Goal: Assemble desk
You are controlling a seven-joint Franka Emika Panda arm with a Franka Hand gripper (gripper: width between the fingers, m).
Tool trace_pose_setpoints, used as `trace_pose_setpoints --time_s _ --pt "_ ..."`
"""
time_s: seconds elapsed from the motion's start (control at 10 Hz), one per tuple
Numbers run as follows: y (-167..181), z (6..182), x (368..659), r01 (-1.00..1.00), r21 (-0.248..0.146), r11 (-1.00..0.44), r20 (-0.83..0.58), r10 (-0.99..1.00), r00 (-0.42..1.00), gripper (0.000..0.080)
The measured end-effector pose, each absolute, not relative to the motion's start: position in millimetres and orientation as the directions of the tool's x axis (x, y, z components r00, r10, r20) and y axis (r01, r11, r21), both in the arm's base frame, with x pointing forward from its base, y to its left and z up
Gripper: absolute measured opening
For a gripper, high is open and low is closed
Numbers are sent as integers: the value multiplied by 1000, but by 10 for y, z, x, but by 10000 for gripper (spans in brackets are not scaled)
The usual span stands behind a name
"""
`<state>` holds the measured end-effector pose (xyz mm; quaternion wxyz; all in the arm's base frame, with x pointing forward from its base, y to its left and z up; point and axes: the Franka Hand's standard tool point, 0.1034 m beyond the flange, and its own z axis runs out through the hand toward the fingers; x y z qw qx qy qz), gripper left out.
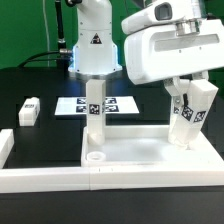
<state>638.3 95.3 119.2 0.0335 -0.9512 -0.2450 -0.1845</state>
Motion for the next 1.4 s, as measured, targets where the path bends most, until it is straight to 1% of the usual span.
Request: trace_pose_setpoints --time_s 0.2,0.3,0.4,0.5,0.7,0.8,0.9,1.0,1.1,1.2,1.3,1.4 --pt "970 1193 6396 469 21 -883 368 443 817 290" --pt "1043 1208 6396 417 -1 -909 371 387 844 290" --pt "1178 1215 6378 411 6 -911 366 385 847 290" --pt "1126 1200 6381 424 19 -905 362 402 841 290" --pt "1118 1213 6381 426 15 -904 354 404 844 290" --pt "1094 1342 6415 467 8 -884 328 444 834 290" --pt "927 1561 6479 512 25 -859 339 489 804 290" --pt "770 1651 6459 501 -13 -866 337 468 817 290" --pt "563 1672 6382 482 -93 -871 320 432 843 290" --pt "425 1610 6274 433 -206 -878 276 372 886 290" --pt "389 1554 6269 419 -215 -882 264 360 895 290" --pt "410 1554 6270 424 -213 -880 264 366 892 290"
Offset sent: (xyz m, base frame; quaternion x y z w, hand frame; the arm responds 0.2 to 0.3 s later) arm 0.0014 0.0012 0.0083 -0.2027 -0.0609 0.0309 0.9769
